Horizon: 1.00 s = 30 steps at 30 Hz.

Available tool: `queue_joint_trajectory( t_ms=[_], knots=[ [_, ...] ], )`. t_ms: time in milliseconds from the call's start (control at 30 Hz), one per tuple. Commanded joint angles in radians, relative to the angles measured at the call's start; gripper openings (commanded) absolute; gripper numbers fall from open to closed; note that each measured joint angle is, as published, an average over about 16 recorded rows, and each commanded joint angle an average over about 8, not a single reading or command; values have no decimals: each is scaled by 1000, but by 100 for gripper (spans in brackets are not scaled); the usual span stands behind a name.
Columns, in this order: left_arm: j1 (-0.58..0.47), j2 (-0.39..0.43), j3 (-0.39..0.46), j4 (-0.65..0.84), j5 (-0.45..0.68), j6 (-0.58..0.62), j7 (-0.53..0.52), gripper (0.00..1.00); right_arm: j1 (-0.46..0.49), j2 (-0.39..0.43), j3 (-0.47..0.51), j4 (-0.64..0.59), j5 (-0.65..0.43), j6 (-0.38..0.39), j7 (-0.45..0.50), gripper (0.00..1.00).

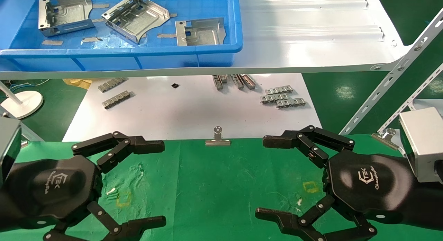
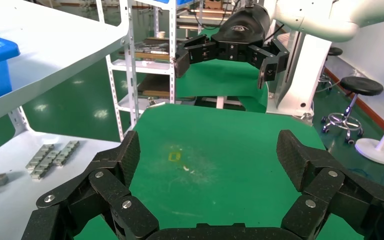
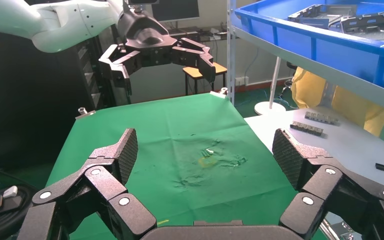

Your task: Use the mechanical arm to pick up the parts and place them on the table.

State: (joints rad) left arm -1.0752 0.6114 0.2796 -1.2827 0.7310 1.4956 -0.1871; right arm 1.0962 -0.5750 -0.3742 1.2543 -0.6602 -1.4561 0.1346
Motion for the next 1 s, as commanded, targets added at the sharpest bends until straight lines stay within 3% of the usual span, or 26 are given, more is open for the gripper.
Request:
queue_joint_trajectory(
  t_ms=[33,633,900,1000],
  knots=[
    [0,0,0,0,0,0,0,100,0,0,0,0,0,0,0,100],
    [0,0,0,0,0,0,0,100,0,0,0,0,0,0,0,100],
    [0,0,0,0,0,0,0,100,0,0,0,0,0,0,0,1],
    [0,0,0,0,0,0,0,100,0,0,0,0,0,0,0,0]
  ],
)
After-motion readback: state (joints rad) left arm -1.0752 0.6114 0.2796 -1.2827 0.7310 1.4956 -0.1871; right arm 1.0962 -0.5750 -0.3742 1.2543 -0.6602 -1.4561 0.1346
